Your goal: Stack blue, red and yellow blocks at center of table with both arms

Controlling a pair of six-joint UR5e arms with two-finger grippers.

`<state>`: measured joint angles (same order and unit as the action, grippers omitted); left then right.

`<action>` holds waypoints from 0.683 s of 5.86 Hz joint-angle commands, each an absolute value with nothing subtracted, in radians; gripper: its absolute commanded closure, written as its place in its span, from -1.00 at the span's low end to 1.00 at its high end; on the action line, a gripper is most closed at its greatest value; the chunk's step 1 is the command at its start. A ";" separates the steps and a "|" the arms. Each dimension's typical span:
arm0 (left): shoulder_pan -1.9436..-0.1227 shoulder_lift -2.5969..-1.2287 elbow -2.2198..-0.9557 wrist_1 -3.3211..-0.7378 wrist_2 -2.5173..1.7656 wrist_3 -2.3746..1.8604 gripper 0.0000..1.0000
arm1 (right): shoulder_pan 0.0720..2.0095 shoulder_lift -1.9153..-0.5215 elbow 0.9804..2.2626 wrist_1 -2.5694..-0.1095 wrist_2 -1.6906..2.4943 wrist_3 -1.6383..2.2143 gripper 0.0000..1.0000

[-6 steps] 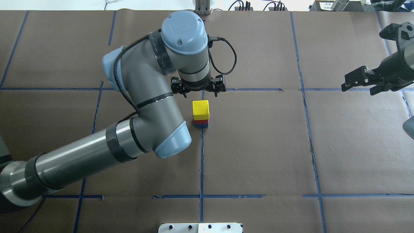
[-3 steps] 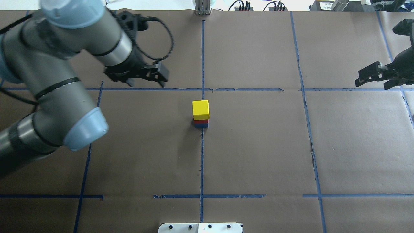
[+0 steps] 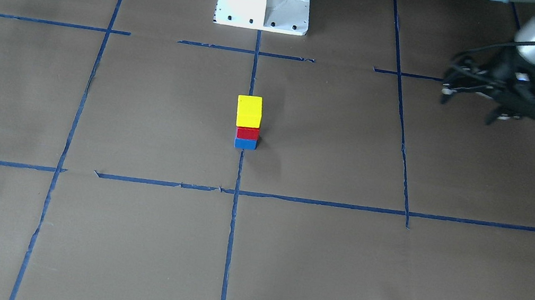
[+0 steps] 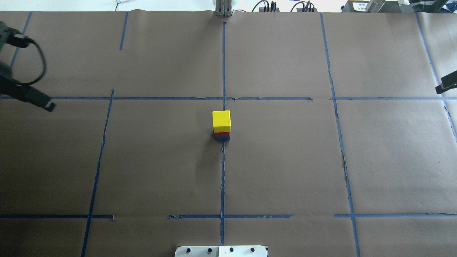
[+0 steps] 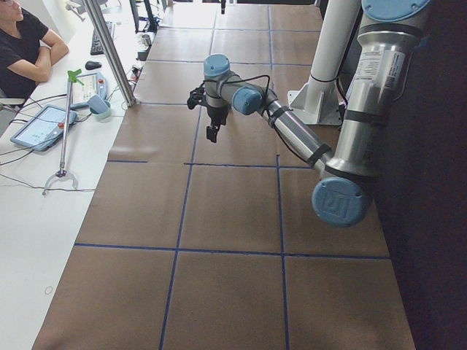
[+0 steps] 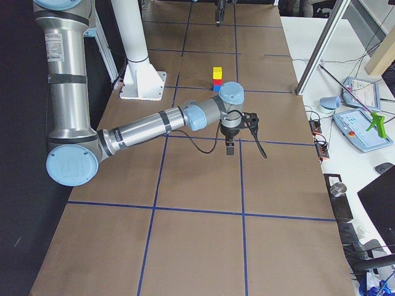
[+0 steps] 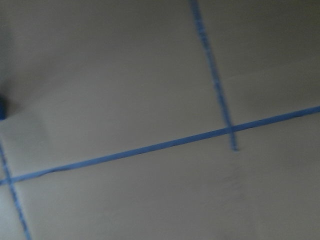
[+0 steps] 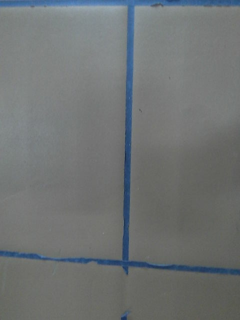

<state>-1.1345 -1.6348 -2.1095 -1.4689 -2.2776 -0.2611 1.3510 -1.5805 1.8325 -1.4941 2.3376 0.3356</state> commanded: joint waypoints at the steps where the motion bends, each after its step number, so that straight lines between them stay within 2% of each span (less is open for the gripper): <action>1: -1.411 -1.455 -2.045 -1.441 -2.298 0.152 -1.00 | 1.469 -1.631 1.749 -1.496 2.367 0.084 -1.00; 3: -1.488 -1.376 -1.970 -1.414 -2.299 0.247 -1.00 | 1.578 -1.658 1.629 -1.497 2.373 -0.153 -1.00; 4: -1.500 -1.376 -1.854 -1.408 -2.306 0.250 -1.00 | 1.645 -1.707 1.640 -1.497 2.384 -0.164 -1.00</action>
<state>-1.4779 -1.3855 -1.9428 -1.4169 -2.3010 0.2370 1.5821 -1.6695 1.6469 -1.4958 2.3761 -0.1158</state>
